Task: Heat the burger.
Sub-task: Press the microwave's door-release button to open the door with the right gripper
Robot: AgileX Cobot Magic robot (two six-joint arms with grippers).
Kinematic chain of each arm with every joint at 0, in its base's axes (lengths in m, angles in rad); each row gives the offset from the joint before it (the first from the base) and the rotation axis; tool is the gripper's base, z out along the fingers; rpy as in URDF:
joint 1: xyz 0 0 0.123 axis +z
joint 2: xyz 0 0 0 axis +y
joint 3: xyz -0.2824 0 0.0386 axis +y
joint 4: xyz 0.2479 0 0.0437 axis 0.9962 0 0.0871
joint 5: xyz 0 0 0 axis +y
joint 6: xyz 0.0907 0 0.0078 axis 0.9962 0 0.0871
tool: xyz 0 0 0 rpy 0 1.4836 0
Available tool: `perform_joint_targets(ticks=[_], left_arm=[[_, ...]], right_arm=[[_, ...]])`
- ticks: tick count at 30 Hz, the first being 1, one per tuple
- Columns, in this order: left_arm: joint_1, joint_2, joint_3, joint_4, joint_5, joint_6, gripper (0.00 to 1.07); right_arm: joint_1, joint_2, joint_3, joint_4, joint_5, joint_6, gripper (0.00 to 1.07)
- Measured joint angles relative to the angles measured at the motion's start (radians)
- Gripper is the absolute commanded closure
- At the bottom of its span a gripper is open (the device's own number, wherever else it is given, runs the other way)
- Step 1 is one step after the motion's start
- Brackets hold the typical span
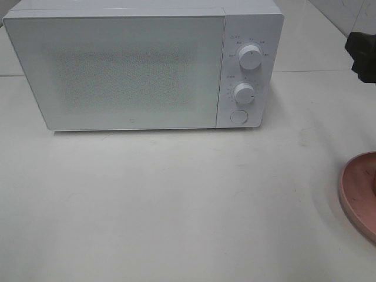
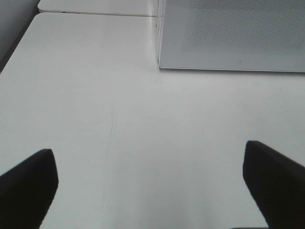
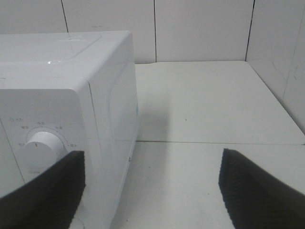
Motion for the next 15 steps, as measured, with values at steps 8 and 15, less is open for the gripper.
perform_joint_targets(ticks=[8,15], left_arm=[[0.000,0.000,0.000,-0.001,0.000,0.000,0.09],[0.000,0.000,0.000,-0.002,0.000,0.000,0.09]], right_arm=[[0.153,0.162,0.064,0.297,-0.234,-0.280,0.32],[0.308,0.266,0.068,0.474,-0.361,-0.377,0.32]])
